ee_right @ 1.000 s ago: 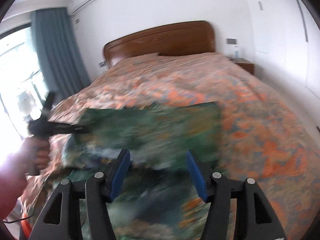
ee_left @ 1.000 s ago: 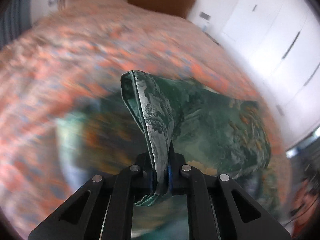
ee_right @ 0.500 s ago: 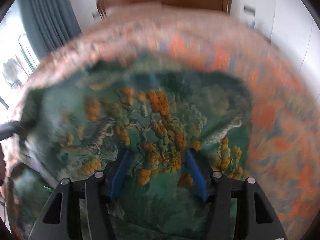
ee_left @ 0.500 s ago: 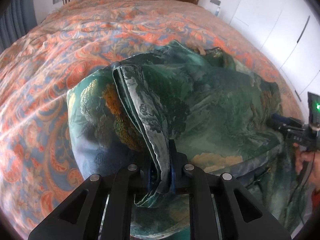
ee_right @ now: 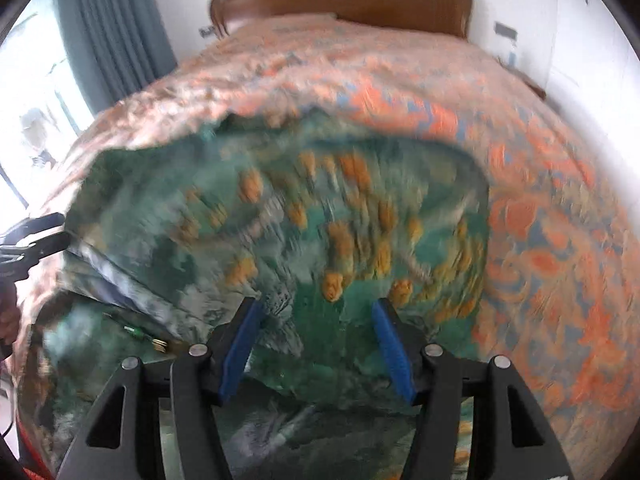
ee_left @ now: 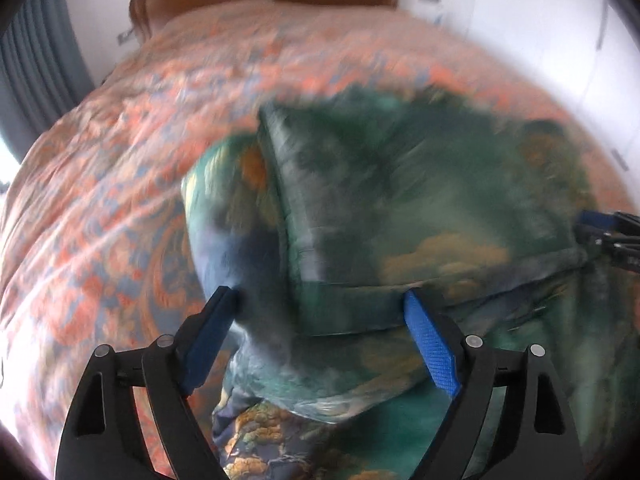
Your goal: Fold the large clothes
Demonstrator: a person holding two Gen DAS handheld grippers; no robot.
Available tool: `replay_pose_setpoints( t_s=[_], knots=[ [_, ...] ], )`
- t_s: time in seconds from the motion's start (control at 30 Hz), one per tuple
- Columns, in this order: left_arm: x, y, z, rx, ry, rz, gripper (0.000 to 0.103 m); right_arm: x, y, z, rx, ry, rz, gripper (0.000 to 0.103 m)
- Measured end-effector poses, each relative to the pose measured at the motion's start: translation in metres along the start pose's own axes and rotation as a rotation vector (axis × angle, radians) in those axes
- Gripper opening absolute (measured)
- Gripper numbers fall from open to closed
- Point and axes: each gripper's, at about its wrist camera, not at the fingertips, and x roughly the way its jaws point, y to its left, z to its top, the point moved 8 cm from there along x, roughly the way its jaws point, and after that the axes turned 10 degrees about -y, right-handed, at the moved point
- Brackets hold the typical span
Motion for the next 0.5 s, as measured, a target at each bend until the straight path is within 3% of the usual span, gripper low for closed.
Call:
replay_pose_setpoints(
  t_s=[0.13,0.23,0.5],
  knots=[
    [-0.03,0.005,0.001,0.01,-0.059,0.057,0.089,0.009,0.0,-0.009,0.035,0.007,-0.039,0.06],
    [-0.062,0.007,0.005,0.034,-0.134,0.116,0.097,-0.017,0.006,-0.005,0.04,-0.041,-0.041,0.06],
    [-0.106,0.003,0.005,0.053,-0.203,0.155,0.097,-0.077,0.019,-0.023,0.007,-0.088,-0.04,0.06]
  ],
)
